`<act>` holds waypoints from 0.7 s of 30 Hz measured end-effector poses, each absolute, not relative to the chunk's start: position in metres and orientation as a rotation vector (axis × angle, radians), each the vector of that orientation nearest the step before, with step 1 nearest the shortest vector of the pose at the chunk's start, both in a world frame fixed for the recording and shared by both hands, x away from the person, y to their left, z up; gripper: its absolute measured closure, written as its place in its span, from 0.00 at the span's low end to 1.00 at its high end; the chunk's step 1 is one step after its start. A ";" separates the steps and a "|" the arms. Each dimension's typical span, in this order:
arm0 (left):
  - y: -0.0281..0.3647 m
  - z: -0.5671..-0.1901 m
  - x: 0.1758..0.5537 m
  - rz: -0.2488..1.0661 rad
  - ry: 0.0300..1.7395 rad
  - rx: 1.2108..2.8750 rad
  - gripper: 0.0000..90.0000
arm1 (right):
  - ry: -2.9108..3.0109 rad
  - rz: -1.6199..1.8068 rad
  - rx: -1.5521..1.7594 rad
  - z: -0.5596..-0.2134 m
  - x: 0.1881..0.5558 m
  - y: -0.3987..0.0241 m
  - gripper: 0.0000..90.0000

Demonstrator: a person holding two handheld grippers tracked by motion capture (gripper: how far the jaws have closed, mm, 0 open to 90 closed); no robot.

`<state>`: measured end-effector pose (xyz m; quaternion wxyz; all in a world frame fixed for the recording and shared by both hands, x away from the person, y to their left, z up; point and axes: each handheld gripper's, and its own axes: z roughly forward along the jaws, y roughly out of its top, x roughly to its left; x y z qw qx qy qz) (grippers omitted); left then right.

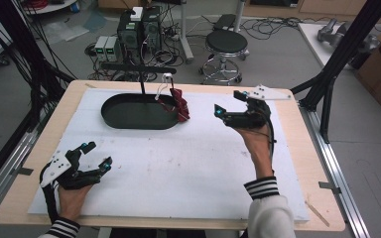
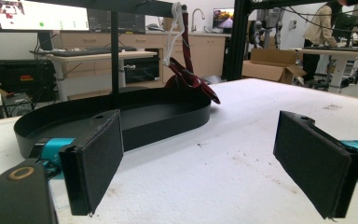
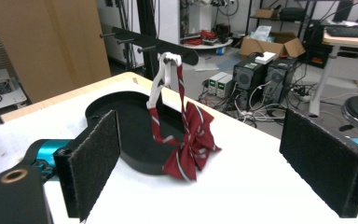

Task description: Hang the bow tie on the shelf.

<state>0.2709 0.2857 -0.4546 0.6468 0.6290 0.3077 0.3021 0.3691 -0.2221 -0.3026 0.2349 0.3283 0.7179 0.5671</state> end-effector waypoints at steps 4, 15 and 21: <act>0.286 -0.455 0.271 0.688 0.700 1.432 0.18 | 1.933 1.567 0.912 -0.313 0.346 -0.239 0.12; 0.286 -0.455 0.270 0.693 0.697 1.435 0.18 | 1.854 1.592 0.911 -0.363 0.286 -0.266 0.11; 0.286 -0.455 0.270 0.694 0.697 1.434 0.18 | 1.763 1.620 0.908 -0.394 0.264 -0.265 0.11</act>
